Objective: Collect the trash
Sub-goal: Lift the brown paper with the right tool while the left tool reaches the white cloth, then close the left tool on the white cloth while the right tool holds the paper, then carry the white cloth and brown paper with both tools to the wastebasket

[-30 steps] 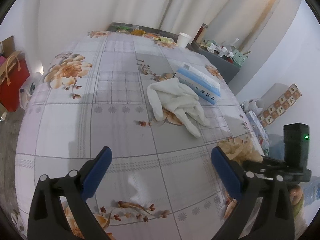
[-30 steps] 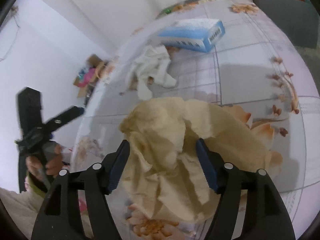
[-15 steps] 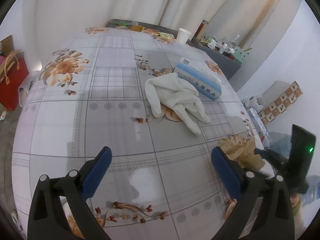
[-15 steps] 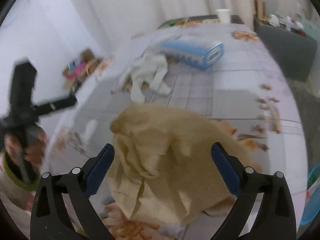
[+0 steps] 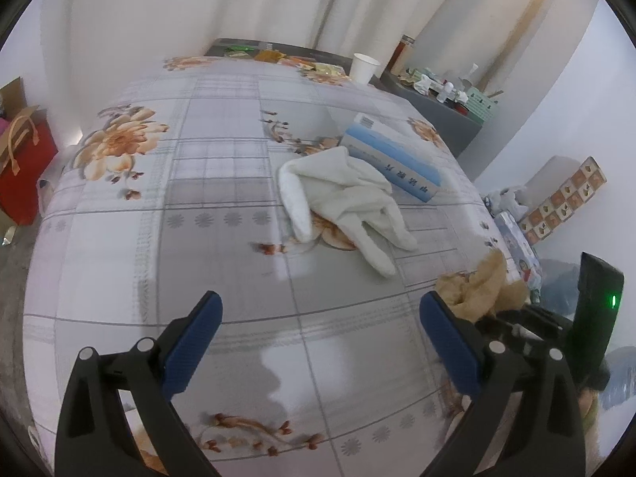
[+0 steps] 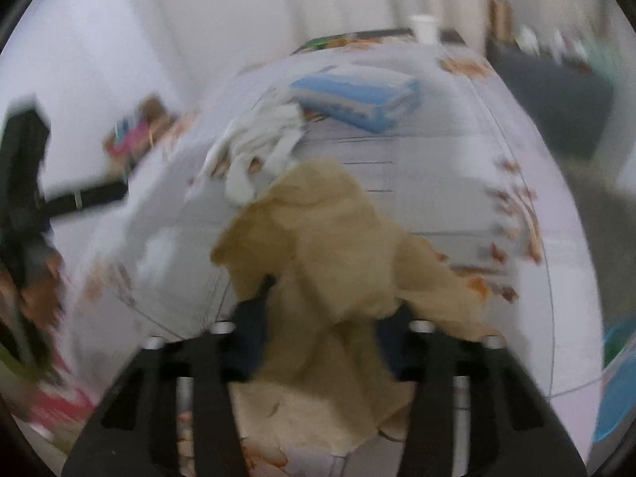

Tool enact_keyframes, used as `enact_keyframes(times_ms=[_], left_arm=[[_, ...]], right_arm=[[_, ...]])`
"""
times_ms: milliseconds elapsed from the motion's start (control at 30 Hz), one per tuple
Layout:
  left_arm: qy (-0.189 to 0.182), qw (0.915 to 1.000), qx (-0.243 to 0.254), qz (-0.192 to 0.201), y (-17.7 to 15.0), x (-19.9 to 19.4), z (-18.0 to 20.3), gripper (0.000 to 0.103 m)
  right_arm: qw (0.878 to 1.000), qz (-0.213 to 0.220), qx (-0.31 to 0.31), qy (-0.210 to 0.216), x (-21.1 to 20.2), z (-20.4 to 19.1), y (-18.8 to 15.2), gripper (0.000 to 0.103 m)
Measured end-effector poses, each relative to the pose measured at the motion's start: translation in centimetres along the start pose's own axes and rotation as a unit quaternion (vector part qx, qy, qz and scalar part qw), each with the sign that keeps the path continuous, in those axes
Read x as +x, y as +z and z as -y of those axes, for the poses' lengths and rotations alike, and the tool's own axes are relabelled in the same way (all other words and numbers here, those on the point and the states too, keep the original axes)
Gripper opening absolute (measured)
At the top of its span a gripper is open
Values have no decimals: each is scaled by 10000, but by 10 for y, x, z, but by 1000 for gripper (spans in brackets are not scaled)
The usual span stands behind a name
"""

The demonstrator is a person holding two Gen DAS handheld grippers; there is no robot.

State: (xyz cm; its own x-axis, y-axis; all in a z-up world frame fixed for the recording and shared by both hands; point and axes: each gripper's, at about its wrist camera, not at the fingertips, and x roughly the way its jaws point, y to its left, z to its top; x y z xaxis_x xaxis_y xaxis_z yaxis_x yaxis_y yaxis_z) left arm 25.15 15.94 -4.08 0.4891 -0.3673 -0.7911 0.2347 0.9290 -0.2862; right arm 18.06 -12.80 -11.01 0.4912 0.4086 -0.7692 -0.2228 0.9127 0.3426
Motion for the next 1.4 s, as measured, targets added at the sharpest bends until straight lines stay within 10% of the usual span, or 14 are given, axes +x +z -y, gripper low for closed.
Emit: enact_keyframes(times_ms=[233,367,867,1400], left_arm=[[-27,10000,49,-3,3,4,11,97],[-63,10000,-14,-31,9,12,15,97],[702,9966,421,103,55,89,52,95],[840,9960,182,252,45,89,26,18]], right_arm=[[9631,825,1567,2025,-45,59,-7,14],[9800,671,1500,1122,-45,64,-10,14],[9843,544,1434,875,-34,56,-43,17],[9761,581,1711,1211,-25,70,-45,16]])
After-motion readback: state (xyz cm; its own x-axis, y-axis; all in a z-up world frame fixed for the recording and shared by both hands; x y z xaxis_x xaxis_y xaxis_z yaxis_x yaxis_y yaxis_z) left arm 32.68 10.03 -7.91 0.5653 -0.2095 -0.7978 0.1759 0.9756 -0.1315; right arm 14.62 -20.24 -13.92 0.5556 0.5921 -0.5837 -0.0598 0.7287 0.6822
